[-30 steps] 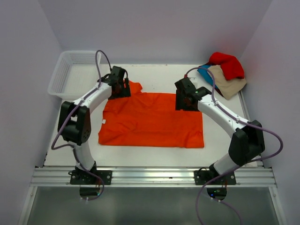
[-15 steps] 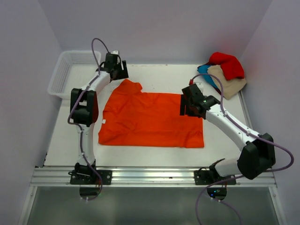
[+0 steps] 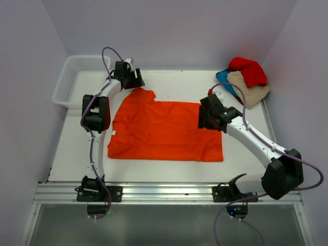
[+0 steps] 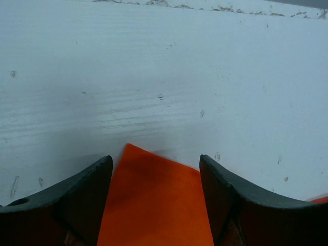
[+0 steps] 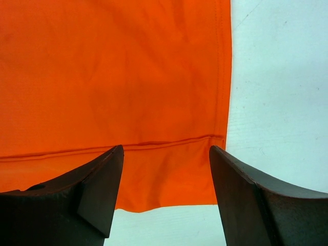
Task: Fold and stack the t-shirts
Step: Fold the tshirt
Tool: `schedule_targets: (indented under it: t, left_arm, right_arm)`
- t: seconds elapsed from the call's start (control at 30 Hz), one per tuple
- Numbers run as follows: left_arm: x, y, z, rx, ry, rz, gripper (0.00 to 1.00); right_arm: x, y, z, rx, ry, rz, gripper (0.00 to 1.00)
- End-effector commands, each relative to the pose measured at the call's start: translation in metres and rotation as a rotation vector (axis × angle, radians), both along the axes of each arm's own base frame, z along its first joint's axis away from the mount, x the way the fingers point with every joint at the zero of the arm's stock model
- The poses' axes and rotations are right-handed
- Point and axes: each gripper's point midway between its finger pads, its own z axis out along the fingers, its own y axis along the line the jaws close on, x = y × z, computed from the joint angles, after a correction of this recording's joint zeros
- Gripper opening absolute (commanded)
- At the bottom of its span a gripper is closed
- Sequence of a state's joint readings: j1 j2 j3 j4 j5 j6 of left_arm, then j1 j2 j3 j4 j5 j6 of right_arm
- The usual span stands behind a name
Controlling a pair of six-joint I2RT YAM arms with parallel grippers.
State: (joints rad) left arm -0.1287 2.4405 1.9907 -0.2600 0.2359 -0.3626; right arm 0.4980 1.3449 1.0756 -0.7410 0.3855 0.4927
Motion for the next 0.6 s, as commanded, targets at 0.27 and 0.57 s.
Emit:
schedule_targets:
  t: [0.27,0.57]
  left_arm:
    - [0.009,0.013,-0.012,-0.035,0.003,0.017,0.25]
    - [0.008,0.026,-0.034,0.017,0.036,0.06,0.21]
  right_arm:
    - [0.011,-0.031,-0.001,-0.01,-0.019,-0.172,0.58]
    - [0.015,-0.034,0.008,0.013,-0.051,-0.191,0.55]
